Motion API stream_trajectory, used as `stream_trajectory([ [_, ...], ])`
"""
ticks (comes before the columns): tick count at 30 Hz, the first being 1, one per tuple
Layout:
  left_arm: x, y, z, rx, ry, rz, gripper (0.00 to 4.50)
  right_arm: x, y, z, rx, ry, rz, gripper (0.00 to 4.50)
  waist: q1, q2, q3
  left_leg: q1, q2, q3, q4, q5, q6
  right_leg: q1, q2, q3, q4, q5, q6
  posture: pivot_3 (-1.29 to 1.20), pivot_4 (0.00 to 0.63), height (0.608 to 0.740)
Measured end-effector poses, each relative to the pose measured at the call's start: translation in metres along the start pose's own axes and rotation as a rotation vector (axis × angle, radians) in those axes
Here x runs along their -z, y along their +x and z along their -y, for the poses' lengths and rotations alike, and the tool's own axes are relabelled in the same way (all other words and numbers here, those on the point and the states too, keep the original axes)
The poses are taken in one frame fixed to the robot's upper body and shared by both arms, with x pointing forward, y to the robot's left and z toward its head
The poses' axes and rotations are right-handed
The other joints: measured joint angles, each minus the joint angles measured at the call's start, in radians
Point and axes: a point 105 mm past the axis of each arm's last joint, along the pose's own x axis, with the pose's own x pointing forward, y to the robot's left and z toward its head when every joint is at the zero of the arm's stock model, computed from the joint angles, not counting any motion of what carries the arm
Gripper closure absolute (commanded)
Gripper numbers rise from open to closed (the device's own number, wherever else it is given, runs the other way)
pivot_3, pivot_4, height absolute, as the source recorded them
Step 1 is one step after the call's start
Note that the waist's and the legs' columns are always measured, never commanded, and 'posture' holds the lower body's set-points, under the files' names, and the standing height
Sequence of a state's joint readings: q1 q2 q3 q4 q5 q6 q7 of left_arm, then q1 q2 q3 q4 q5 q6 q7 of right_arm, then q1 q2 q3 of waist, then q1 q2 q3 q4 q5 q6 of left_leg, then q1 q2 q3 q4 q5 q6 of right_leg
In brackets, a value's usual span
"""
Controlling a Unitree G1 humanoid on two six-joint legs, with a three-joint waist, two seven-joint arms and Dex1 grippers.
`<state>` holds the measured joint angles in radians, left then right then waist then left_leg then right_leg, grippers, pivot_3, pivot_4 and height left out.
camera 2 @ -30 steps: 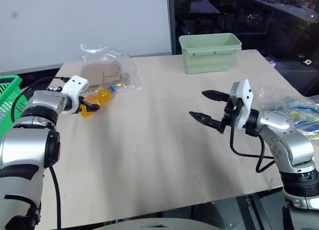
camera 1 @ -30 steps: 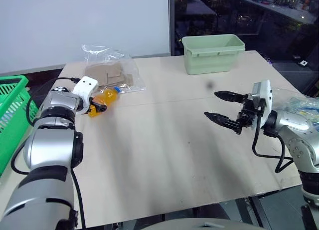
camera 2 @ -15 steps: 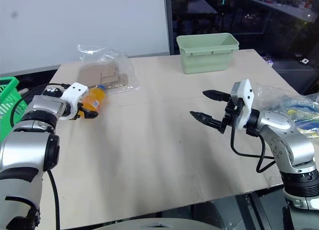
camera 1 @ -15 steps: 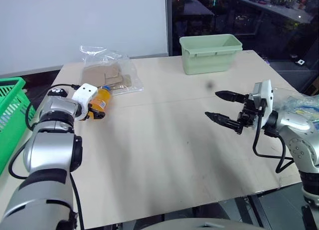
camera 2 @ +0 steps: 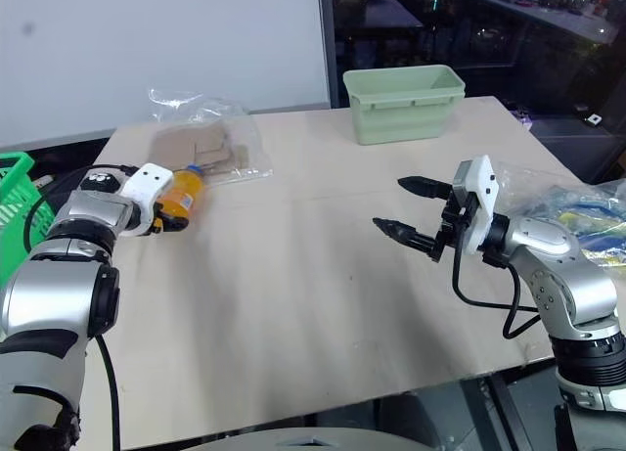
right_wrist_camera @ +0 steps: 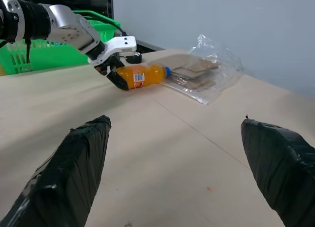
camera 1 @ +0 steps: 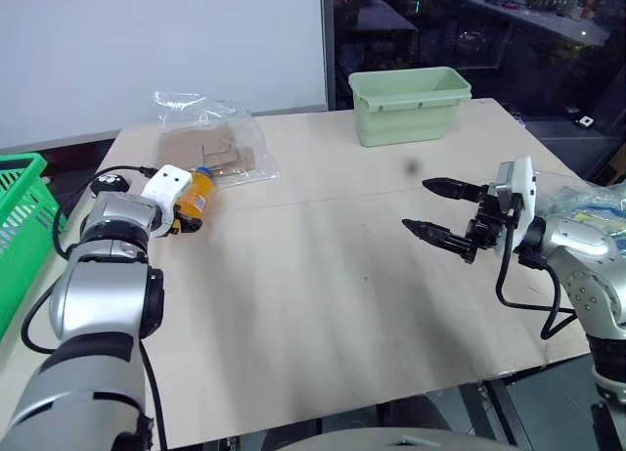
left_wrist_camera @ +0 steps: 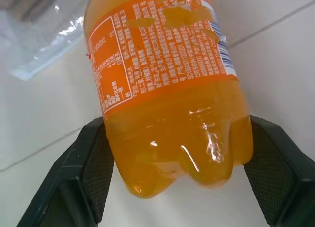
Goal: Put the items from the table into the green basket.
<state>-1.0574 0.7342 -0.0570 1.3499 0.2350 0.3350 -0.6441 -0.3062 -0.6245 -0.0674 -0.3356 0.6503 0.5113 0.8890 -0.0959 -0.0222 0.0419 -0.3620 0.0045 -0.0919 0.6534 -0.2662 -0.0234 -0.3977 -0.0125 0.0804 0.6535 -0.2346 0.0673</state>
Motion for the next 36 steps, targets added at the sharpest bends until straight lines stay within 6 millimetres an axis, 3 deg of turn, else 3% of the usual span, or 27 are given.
stream_trajectory([
  [8, -0.052, -0.013, -0.001, 0.039, -0.051, 0.306, 1.34, -0.003, -0.004, 0.002, 0.010, -0.009, 0.003, 0.00, 0.001, -0.002, 0.001, -0.006, -0.001, 0.000, 0.000, 0.000, 0.000, -0.006, -0.002, 0.000, 0.001, 0.003, -0.004, -0.08, 0.000, 0.740],
  [11, -0.075, -0.030, -0.020, -0.078, -0.093, 0.453, 1.34, -0.011, 0.001, 0.001, -0.003, -0.014, 0.040, 0.00, -0.006, -0.003, 0.001, -0.006, -0.001, 0.001, 0.000, 0.000, 0.000, -0.009, -0.002, 0.000, 0.005, 0.003, -0.004, -0.06, 0.000, 0.740],
  [14, -0.080, -0.052, -0.052, -0.250, -0.131, 0.550, 1.34, -0.022, 0.007, 0.000, -0.028, -0.019, 0.084, 0.00, -0.016, -0.003, 0.001, -0.005, 0.000, 0.001, 0.000, 0.000, 0.000, -0.010, -0.002, 0.001, 0.007, 0.003, -0.004, -0.06, 0.000, 0.740],
  [17, -0.059, -0.073, -0.089, -0.426, -0.187, 0.555, 1.34, -0.027, 0.008, -0.002, -0.052, -0.012, 0.106, 0.00, -0.024, -0.003, 0.001, -0.005, 0.000, 0.001, 0.000, 0.000, 0.000, -0.010, -0.002, 0.001, 0.008, 0.003, -0.004, -0.02, 0.000, 0.740],
  [19, -0.026, -0.086, -0.116, -0.549, -0.221, 0.500, 1.34, -0.032, 0.011, -0.005, -0.094, 0.010, 0.122, 0.00, -0.023, -0.003, 0.001, -0.005, -0.001, 0.001, 0.000, 0.000, 0.000, -0.010, -0.003, 0.001, 0.008, 0.003, -0.004, 0.01, 0.000, 0.740],
  [21, -0.007, -0.097, -0.132, -0.624, -0.241, 0.464, 1.34, -0.036, 0.013, -0.007, -0.122, 0.020, 0.137, 0.00, -0.020, -0.005, 0.000, -0.005, -0.001, 0.000, 0.000, 0.000, 0.000, -0.010, -0.003, 0.000, 0.008, 0.003, -0.004, 0.03, 0.000, 0.740],
  [23, 0.018, -0.120, -0.157, -0.748, -0.259, 0.413, 1.34, -0.047, 0.017, -0.013, -0.182, 0.034, 0.169, 0.00, -0.008, -0.010, 0.001, -0.005, -0.001, -0.001, 0.000, 0.000, 0.000, -0.010, -0.003, -0.002, 0.008, 0.003, -0.004, 0.03, 0.000, 0.740],
  [28, 0.055, -0.173, -0.196, -0.963, -0.288, 0.363, 1.34, -0.064, 0.022, -0.031, -0.348, 0.136, 0.233, 0.00, 0.035, -0.013, 0.000, -0.006, -0.001, -0.002, 0.000, 0.000, 0.000, -0.010, -0.004, -0.003, 0.007, 0.003, -0.005, 0.09, 0.000, 0.740],
  [32, 0.077, -0.198, -0.209, -1.048, -0.283, 0.318, 1.34, -0.074, 0.023, -0.041, -0.445, 0.184, 0.251, 0.00, 0.080, -0.012, 0.000, -0.005, -0.001, -0.002, 0.000, 0.000, 0.000, -0.009, -0.003, -0.004, 0.007, 0.003, -0.005, 0.11, 0.000, 0.740],
  [36, 0.095, -0.198, -0.209, -1.055, -0.284, 0.267, 1.34, -0.081, 0.025, -0.046, -0.490, 0.191, 0.266, 0.00, 0.119, -0.012, 0.000, -0.003, 0.000, -0.002, 0.000, 0.000, -0.001, -0.006, -0.003, -0.006, 0.008, 0.002, -0.005, 0.11, 0.000, 0.740],
])
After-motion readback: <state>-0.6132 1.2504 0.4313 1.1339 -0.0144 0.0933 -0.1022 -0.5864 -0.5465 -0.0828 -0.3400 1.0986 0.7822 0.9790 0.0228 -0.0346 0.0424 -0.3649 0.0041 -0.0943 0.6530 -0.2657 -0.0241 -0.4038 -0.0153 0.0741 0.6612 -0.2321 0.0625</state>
